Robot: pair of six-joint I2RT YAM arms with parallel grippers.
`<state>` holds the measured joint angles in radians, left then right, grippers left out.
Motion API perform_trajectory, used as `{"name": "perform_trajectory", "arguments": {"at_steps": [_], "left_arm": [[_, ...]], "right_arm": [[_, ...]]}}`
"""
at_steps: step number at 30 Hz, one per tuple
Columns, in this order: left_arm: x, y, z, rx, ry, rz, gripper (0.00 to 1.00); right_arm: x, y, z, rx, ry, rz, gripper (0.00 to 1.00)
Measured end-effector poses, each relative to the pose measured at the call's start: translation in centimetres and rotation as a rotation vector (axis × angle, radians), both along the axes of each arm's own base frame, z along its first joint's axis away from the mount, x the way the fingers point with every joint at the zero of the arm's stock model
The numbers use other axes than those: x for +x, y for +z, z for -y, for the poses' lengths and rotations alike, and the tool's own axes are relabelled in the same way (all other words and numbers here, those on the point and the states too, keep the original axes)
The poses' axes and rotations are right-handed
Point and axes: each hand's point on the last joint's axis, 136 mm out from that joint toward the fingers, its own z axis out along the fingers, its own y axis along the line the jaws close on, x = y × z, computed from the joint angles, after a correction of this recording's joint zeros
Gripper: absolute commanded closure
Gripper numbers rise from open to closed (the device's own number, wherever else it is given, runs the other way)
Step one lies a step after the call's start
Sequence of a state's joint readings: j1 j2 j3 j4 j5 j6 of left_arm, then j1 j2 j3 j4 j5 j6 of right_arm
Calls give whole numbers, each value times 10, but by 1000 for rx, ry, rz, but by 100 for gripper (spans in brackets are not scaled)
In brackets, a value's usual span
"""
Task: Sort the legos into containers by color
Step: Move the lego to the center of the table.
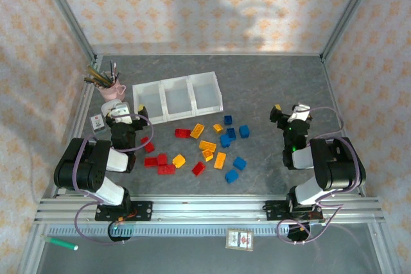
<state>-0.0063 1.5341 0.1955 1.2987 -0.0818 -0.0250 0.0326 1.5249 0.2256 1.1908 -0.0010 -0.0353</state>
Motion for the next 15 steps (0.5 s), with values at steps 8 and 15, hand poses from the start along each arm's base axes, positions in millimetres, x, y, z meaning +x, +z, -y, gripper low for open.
{"name": "perform_trajectory", "arguments": {"at_steps": [8, 15], "left_arm": [[0, 0, 0, 0, 0, 0, 1], [-2, 9, -1, 0, 6, 26, 1]], "right_arm": [[0, 0, 0, 0, 0, 0, 0], [0, 0, 0, 0, 0, -2, 0]]}}
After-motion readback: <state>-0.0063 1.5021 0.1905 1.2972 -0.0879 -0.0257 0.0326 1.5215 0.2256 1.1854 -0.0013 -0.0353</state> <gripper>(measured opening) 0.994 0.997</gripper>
